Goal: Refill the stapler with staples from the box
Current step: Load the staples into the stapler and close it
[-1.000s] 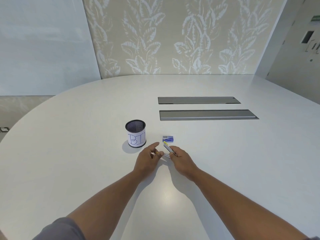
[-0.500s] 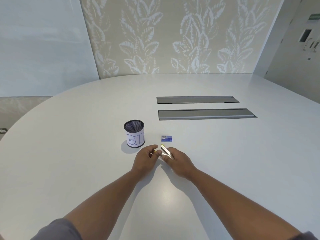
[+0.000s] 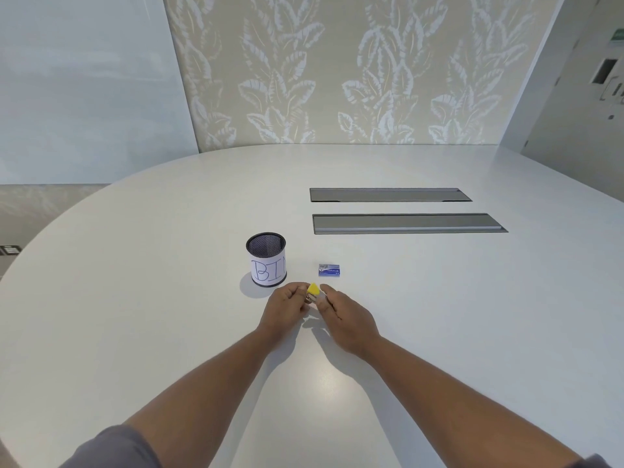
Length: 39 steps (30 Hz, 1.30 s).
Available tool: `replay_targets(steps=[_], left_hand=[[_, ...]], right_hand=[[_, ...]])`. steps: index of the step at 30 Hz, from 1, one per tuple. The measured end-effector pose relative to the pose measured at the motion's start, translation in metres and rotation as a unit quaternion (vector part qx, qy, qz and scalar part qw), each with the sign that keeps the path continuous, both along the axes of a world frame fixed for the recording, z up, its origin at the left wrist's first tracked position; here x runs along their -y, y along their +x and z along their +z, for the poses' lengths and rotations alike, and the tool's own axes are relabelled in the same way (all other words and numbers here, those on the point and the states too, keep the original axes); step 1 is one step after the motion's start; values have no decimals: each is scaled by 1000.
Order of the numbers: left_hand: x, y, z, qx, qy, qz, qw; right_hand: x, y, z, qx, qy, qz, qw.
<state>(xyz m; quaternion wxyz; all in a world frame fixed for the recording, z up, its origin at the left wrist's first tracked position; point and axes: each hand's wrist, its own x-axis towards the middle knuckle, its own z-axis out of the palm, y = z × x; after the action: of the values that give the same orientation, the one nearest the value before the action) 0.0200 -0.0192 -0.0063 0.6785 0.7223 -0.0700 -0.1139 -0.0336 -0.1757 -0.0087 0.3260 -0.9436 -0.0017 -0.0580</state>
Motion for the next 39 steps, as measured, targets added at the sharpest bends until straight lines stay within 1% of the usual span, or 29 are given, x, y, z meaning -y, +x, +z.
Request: replay_targets(steps=[2, 7, 10, 15, 22, 25, 31, 35, 39], left_hand=[[0, 1, 3, -19, -1, 9, 1000], [2, -1, 5, -6, 40, 12, 999], [5, -2, 5, 25, 81, 23, 996], [12, -2, 5, 70, 144, 35, 986], [21, -1, 1, 111, 212, 78, 968], [23, 1, -2, 125, 245, 81, 958], [26, 3, -3, 132, 301, 83, 941], [25, 4, -2, 133, 313, 68, 938], [26, 4, 0, 137, 323, 63, 934]], right_hand=[[1, 1, -3, 17, -40, -1, 999], [4, 3, -4, 39, -96, 38, 994], [6, 2, -5, 48, -94, 47, 993], [5, 0, -10, 66, -48, 43, 996], [5, 0, -8, 40, -32, 28, 998], [7, 0, -6, 24, -32, 28, 999], [9, 1, -4, -2, -65, 37, 997], [8, 1, -3, -5, -95, 45, 994], [7, 0, -4, -5, -100, 47, 994]])
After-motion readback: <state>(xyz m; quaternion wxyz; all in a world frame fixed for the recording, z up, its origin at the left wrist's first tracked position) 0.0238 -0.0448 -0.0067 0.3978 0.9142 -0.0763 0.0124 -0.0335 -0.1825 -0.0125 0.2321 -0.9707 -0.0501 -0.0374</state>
